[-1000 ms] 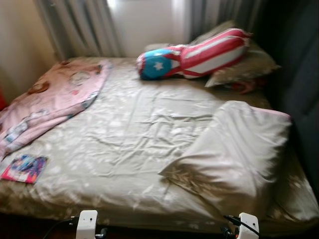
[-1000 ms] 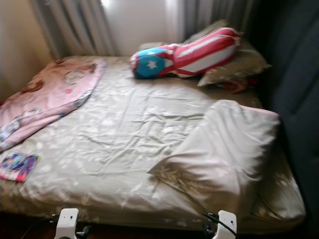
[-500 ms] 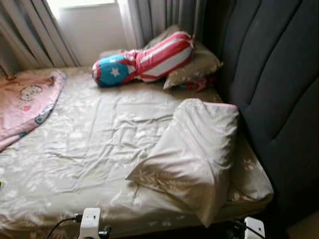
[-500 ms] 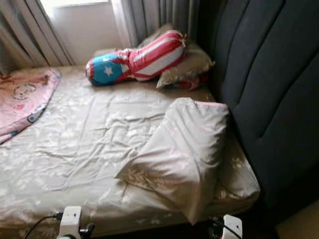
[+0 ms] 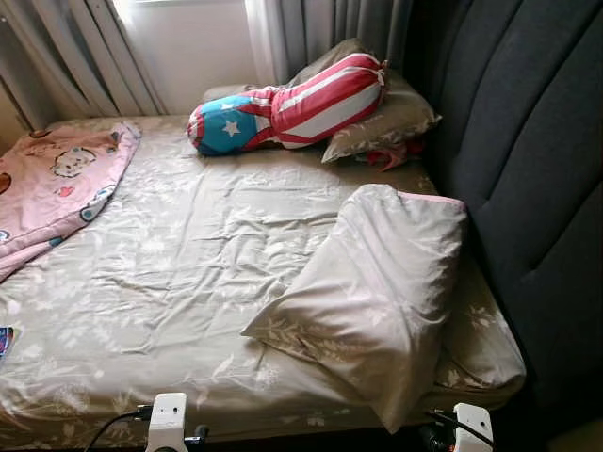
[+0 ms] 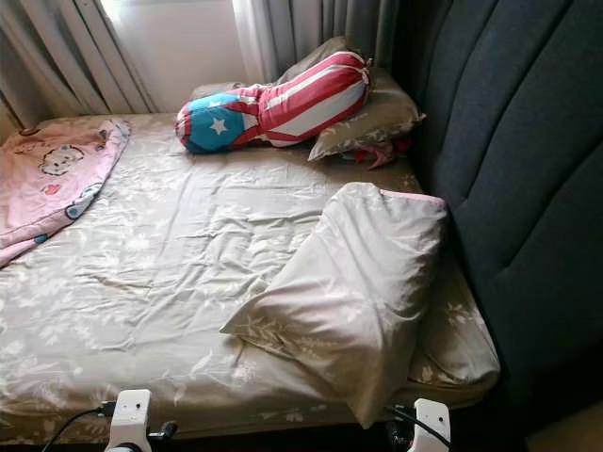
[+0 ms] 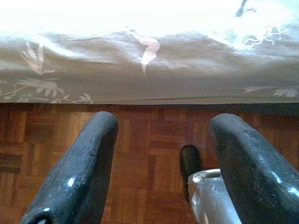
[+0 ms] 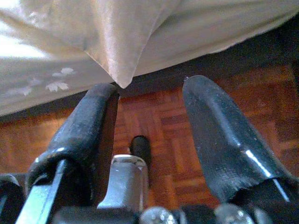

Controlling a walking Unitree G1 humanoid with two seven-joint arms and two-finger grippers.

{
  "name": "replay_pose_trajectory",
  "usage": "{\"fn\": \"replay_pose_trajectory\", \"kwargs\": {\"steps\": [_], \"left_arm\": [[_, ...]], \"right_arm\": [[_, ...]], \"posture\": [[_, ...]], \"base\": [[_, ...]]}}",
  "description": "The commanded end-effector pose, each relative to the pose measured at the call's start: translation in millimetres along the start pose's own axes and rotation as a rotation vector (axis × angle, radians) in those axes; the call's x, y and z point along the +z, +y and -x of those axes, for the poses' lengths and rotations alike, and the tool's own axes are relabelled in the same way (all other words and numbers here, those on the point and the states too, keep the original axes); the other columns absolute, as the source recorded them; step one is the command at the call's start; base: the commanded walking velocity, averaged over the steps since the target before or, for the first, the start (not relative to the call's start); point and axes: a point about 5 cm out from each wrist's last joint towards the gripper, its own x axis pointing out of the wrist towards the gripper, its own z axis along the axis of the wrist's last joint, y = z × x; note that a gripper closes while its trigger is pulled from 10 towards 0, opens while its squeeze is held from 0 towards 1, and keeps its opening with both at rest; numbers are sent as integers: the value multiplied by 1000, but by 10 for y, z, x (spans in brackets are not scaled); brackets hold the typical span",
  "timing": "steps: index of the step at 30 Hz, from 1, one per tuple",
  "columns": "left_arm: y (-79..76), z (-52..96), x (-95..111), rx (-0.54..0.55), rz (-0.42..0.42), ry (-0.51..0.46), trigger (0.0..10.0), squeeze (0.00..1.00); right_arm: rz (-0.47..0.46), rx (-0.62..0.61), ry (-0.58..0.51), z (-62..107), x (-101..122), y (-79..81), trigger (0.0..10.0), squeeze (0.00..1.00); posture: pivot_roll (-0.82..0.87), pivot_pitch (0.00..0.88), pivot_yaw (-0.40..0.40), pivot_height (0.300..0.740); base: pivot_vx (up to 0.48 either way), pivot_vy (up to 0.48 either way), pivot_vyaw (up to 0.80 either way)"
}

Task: Clean up the room

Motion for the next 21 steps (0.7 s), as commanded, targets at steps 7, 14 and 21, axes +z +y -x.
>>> {"fn": "replay_pose_trajectory", "kwargs": {"steps": [7, 14, 21], "left_arm": [[60, -40, 333, -2, 96, -171, 10000, 0], [24, -49, 718, -57, 61, -350, 10000, 0], [122, 39, 891, -65, 49, -511, 10000, 0]], "right_arm": [[10, 60, -101, 1, 105, 41, 10000, 0], [-12, 53, -188, 19, 157, 49, 10000, 0], [-59, 52, -418, -28, 601, 212, 10000, 0]], "posture": [[-38, 0, 21, 740], [-46, 0, 29, 740], [-50, 0, 36, 740]], "base": [[0, 0, 0], [0, 0, 0], [0, 0, 0]]}}
